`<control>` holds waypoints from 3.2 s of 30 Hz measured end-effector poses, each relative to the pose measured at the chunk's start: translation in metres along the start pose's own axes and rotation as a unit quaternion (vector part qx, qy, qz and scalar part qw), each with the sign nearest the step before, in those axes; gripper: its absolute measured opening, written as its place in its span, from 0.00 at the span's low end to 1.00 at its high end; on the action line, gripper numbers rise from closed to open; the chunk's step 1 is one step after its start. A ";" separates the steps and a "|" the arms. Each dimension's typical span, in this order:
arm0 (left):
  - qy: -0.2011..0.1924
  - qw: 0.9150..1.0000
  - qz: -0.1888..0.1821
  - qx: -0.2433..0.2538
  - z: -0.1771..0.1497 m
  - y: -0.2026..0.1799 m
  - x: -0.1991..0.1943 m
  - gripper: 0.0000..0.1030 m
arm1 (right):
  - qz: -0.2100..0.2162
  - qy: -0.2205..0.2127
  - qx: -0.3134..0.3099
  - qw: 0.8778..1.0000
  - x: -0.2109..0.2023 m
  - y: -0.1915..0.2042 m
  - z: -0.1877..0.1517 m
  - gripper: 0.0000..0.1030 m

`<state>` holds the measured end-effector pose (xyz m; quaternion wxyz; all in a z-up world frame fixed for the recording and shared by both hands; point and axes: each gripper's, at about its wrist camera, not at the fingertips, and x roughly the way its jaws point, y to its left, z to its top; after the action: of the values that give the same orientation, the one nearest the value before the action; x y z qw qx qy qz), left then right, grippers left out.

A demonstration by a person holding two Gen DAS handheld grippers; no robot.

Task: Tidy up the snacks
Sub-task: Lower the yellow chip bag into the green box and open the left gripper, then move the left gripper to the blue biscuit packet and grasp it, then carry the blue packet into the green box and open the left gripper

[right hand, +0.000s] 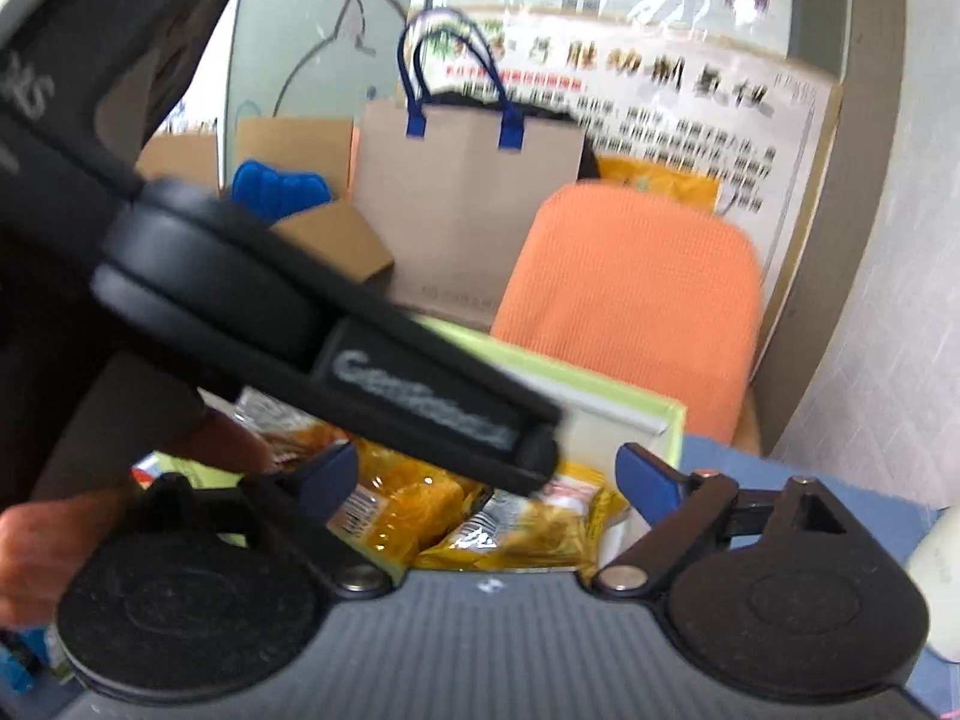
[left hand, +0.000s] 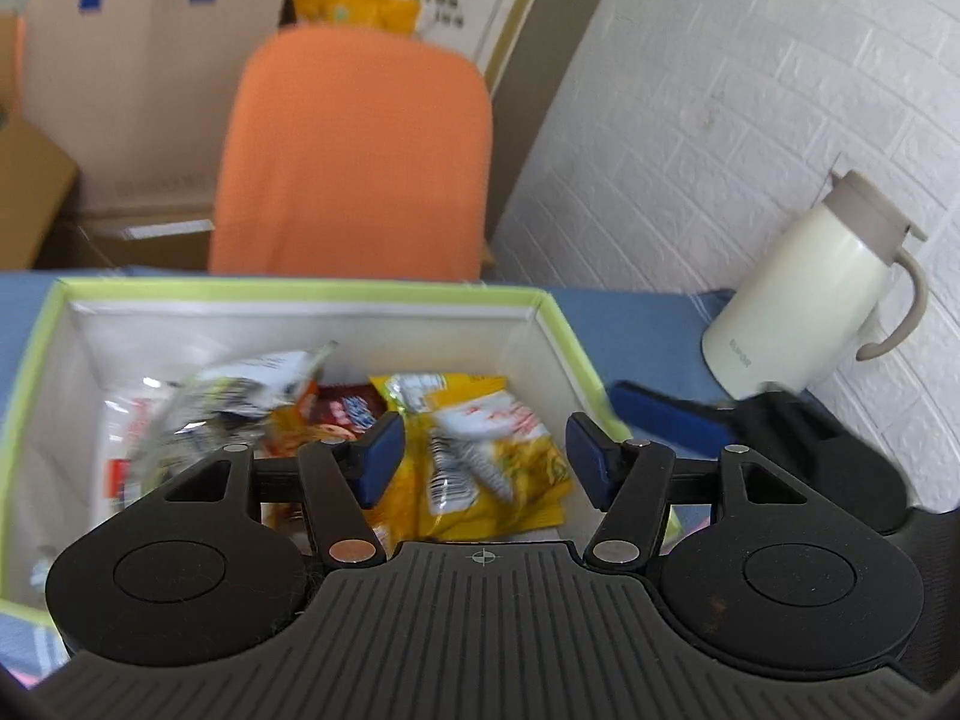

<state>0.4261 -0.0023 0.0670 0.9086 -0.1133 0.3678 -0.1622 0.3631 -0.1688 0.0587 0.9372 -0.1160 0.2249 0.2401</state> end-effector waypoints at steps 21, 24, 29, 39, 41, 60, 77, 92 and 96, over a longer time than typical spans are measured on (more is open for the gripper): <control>-0.055 0.997 0.051 -0.023 -0.140 0.038 -0.177 0.54 | 0.035 0.041 0.060 0.997 -0.147 0.112 -0.107 0.91; -0.046 0.994 0.067 -0.072 -0.167 0.077 -0.187 0.54 | 0.055 0.051 0.085 0.994 -0.149 0.136 -0.128 0.91; -0.018 0.988 0.073 -0.134 -0.189 0.120 -0.182 0.53 | 0.086 0.070 0.117 0.987 -0.147 0.166 -0.145 0.91; 0.004 0.993 0.015 -0.117 -0.198 0.129 -0.163 0.50 | 0.058 0.074 0.120 0.988 -0.155 0.164 -0.145 1.00; 0.016 0.994 0.005 -0.113 -0.204 0.120 -0.163 0.50 | 0.062 0.075 0.123 0.988 -0.155 0.161 -0.145 1.00; 0.062 0.994 -0.058 -0.063 -0.219 0.044 -0.160 0.57 | 0.091 0.067 0.108 0.988 -0.159 0.169 -0.149 1.00; 0.073 0.996 -0.049 -0.027 -0.229 0.037 -0.145 0.24 | 0.084 0.067 0.087 0.990 -0.136 0.184 -0.144 0.78; -0.025 0.997 -0.055 -0.049 -0.115 0.029 -0.148 0.22 | 0.046 -0.012 -0.001 0.999 -0.100 0.138 -0.038 0.78; -0.047 0.996 -0.034 -0.061 -0.065 0.050 -0.132 0.23 | 0.055 -0.021 -0.045 0.997 -0.054 0.129 0.001 0.79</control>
<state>0.3017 0.0880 0.0889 0.9100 -0.1889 0.3301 -0.1651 0.2567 -0.0794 0.0707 0.9209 -0.1401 0.2004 0.3035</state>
